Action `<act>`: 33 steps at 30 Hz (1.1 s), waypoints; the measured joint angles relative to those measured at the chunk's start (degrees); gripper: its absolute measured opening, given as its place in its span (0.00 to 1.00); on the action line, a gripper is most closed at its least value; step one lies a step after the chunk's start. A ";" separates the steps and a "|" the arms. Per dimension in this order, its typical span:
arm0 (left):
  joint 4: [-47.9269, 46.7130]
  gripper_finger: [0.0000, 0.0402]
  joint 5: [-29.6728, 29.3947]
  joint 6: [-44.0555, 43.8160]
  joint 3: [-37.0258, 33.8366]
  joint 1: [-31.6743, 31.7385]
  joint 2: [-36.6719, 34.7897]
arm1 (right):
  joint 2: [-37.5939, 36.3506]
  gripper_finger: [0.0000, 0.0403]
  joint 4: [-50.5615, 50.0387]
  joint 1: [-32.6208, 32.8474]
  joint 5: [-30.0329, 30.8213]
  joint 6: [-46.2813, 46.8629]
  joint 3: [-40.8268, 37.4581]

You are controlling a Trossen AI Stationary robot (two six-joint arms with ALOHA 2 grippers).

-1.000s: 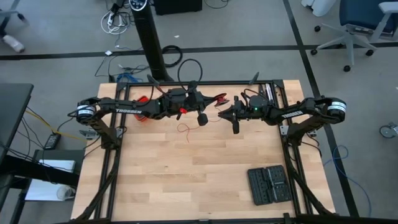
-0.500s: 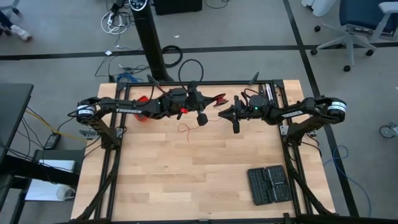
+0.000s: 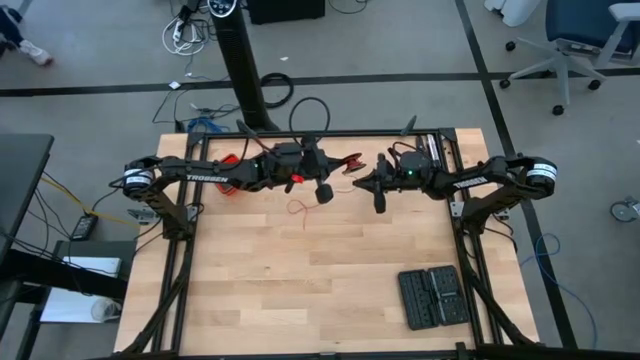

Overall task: Coil cords
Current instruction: Coil the wire to the spool

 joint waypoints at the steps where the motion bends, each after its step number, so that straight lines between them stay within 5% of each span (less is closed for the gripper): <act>1: -0.71 0.00 0.02 -0.08 0.02 0.00 0.00 | 0.00 0.01 -0.33 -0.37 0.54 0.09 0.00; 12: -8.04 0.00 1.32 -0.41 0.02 -0.11 0.02 | -0.75 0.00 0.08 -4.08 3.12 3.01 0.02; 20: -17.73 0.00 -9.36 -0.41 0.00 -0.10 0.02 | -6.71 0.00 2.11 -4.87 -3.14 3.80 0.08; 27: -18.79 0.00 -12.15 -0.47 0.00 -0.11 0.02 | -6.58 0.00 1.97 0.23 -4.61 5.14 5.72; 33: -17.01 0.00 -12.25 -3.12 0.00 -0.13 0.02 | -0.86 0.01 0.62 7.15 0.19 3.02 12.45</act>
